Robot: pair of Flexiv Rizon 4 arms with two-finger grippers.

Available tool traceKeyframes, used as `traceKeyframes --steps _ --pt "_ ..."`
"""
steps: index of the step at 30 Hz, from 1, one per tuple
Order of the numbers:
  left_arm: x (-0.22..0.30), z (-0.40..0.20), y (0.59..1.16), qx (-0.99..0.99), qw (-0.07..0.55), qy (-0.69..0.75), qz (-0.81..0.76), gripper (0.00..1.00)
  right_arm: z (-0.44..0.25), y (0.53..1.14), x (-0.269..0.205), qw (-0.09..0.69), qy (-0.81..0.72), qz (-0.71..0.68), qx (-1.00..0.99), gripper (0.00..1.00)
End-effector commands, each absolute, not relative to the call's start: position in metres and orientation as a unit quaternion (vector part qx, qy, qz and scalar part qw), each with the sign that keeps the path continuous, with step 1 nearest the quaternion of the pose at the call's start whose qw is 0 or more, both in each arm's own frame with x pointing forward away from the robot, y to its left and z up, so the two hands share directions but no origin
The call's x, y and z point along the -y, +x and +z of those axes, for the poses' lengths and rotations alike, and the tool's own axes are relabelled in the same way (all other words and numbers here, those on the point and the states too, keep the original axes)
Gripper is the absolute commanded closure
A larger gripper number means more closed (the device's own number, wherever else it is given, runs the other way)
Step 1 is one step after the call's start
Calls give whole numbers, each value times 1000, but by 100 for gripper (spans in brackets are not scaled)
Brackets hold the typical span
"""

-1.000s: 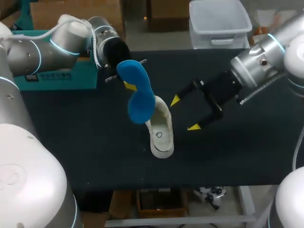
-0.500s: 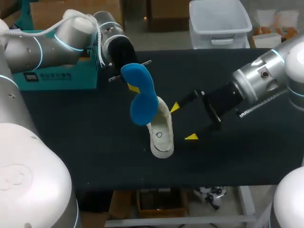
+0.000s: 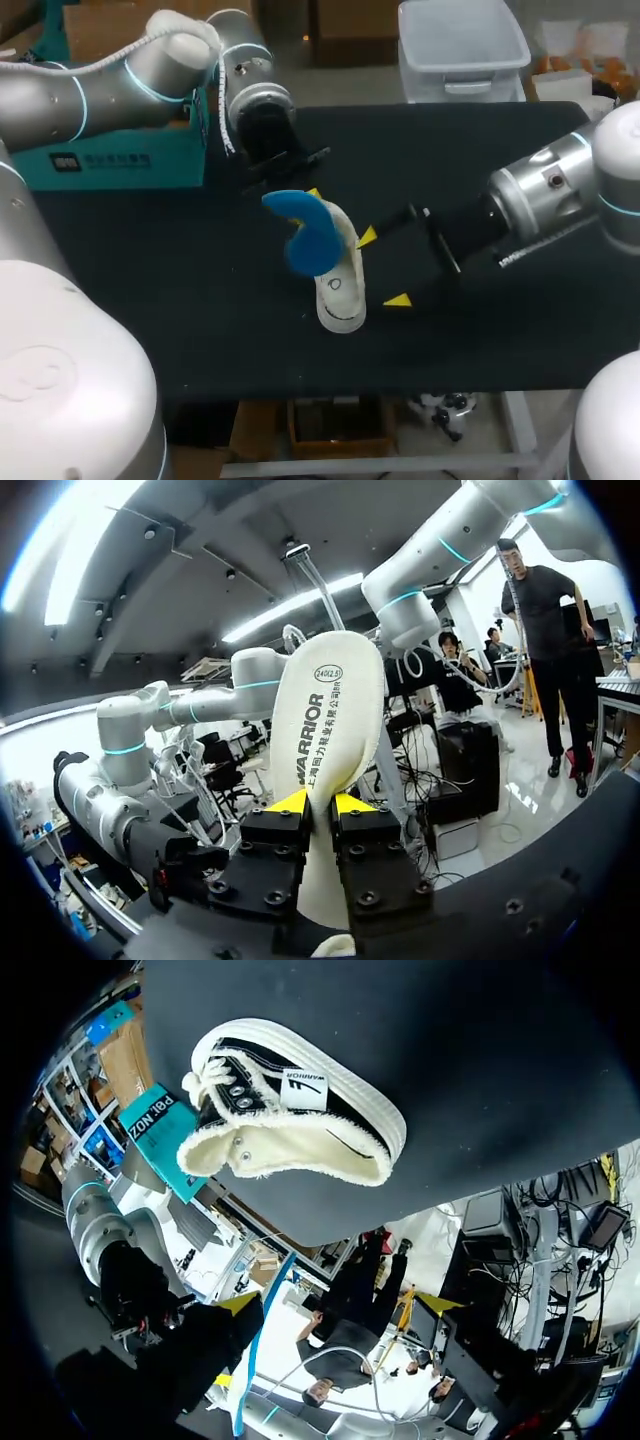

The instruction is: Open the shoe tongue, take the insole out of the shoe, put the insole back into the shoe, and pack the shoe into the shoebox

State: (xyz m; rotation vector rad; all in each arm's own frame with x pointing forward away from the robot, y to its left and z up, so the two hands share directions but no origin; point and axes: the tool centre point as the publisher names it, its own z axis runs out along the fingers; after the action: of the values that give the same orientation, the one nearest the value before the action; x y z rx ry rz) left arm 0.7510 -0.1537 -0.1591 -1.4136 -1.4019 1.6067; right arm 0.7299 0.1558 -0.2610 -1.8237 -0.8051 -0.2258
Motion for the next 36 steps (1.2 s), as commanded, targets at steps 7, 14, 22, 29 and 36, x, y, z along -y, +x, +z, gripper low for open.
traceKeyframes --steps 7,14,22,29,36 --pt "157 -173 727 562 198 -589 546 100 -272 735 -162 557 -760 -94 321 0" --pt "159 -185 720 559 189 -619 519 100 -278 739 -165 563 -760 -97 309 0" --pt "175 -202 715 563 155 -658 475 100 -291 746 -173 592 -744 -108 289 0" --pt "176 -215 719 565 138 -678 448 100 -300 745 -175 595 -747 -111 275 0" --pt "173 -226 726 569 145 -680 439 100 -301 752 -176 578 -755 -130 280 0"
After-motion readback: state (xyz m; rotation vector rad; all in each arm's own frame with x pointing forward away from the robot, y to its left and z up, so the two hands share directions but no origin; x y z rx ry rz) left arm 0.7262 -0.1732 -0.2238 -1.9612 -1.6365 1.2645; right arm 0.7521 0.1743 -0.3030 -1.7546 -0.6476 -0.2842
